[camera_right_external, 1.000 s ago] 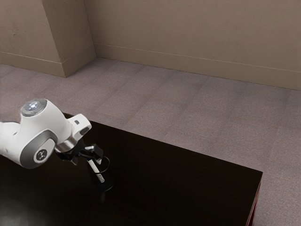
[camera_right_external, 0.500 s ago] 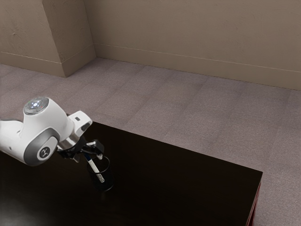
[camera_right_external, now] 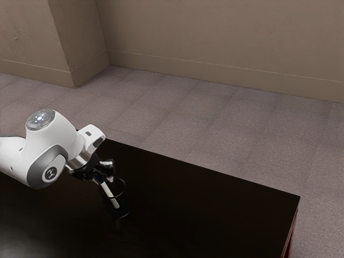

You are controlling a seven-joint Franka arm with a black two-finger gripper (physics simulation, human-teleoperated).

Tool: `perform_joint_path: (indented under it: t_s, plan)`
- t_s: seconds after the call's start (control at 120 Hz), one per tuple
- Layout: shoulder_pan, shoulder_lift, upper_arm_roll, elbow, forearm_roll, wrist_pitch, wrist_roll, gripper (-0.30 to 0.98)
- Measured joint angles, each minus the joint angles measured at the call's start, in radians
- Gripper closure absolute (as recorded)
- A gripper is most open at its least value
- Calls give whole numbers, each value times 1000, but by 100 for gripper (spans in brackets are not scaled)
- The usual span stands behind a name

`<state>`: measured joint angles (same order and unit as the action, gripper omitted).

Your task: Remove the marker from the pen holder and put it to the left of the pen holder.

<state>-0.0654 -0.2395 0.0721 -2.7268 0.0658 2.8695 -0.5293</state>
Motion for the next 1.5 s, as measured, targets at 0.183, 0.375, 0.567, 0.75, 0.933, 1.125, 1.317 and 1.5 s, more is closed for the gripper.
perform_joint_path:
  t_s: [0.183,0.375,0.567,0.75,0.933,1.125,1.317,1.5]
  plan:
    - [-1,-2,0,3,0,0,-6,67]
    - [-1,-35,1,8,1,0,-11,74]
    - [74,-122,-1,16,3,-13,9,76]
    - [264,-220,-202,216,9,-268,55,76]
    - [278,-130,-241,245,45,-513,102,75]
    - [277,20,-241,252,79,-564,144,75]
    - [280,130,-235,262,87,-499,175,75]
    - [299,152,-234,266,90,-461,198,75]
